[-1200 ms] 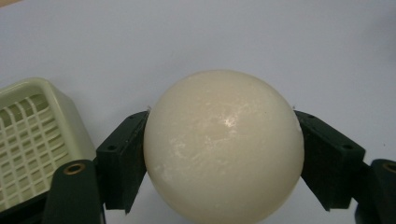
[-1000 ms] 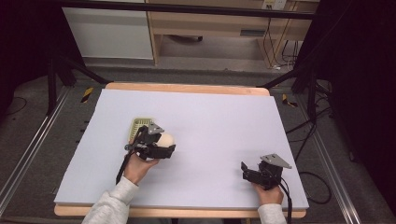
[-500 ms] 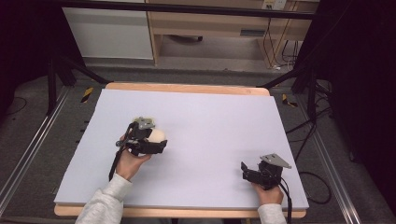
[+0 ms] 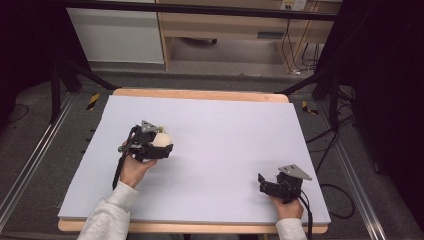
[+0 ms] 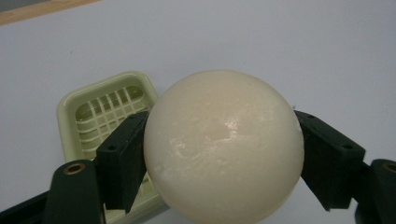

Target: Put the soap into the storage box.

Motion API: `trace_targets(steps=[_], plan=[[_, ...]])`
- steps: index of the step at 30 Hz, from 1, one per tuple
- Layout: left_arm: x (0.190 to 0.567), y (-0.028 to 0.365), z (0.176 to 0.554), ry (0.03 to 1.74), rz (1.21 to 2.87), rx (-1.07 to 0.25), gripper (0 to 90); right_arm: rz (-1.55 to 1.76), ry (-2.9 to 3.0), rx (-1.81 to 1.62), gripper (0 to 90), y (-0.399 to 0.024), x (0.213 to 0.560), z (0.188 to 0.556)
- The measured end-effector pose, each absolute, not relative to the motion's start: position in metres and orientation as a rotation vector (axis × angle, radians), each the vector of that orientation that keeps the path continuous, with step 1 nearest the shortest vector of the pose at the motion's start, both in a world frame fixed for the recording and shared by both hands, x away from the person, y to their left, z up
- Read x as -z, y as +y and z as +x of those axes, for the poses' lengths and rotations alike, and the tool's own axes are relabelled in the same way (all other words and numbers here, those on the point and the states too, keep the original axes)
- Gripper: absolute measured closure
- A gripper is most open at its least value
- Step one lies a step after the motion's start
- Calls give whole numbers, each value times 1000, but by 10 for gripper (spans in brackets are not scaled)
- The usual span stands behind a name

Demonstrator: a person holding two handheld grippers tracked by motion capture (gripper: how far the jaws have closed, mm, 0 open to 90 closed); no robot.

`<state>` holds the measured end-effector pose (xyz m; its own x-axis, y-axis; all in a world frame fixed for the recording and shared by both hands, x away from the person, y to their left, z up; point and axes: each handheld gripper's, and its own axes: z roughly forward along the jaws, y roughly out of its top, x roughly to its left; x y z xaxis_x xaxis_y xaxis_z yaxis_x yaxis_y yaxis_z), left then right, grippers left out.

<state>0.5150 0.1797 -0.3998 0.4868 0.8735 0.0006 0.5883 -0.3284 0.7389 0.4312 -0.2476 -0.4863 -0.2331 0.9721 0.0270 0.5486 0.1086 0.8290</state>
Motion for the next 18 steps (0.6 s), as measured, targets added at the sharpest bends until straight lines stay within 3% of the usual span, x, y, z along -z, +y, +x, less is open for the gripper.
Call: trace_targets(steps=[18], plan=[[403, 191, 530, 1248, 2030, -562, 240, 1472, 1849, -1007, 65, -247, 486, 431]])
